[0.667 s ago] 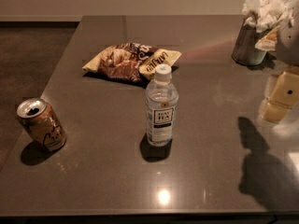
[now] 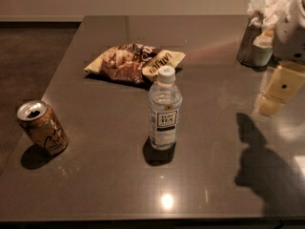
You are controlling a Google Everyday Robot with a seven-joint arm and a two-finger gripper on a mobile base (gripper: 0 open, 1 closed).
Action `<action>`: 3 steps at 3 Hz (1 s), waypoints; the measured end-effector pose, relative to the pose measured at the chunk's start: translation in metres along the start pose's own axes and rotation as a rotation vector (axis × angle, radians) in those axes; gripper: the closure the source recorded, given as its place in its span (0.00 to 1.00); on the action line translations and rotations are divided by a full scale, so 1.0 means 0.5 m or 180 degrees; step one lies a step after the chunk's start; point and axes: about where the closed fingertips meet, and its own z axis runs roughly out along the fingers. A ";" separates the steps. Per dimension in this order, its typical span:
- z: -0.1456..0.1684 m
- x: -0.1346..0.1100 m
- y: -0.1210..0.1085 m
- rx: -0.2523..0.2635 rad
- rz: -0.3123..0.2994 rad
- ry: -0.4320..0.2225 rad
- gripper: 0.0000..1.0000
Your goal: Move brown chip bag near blue plastic bottle
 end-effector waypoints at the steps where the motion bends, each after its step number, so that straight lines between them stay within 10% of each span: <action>1: 0.043 -0.057 -0.070 0.0002 0.0020 -0.0207 0.00; 3: 0.168 -0.212 -0.196 -0.0116 0.0036 -0.0499 0.00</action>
Offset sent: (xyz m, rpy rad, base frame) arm 0.1649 0.0878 -0.0258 0.1862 -0.0274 0.0452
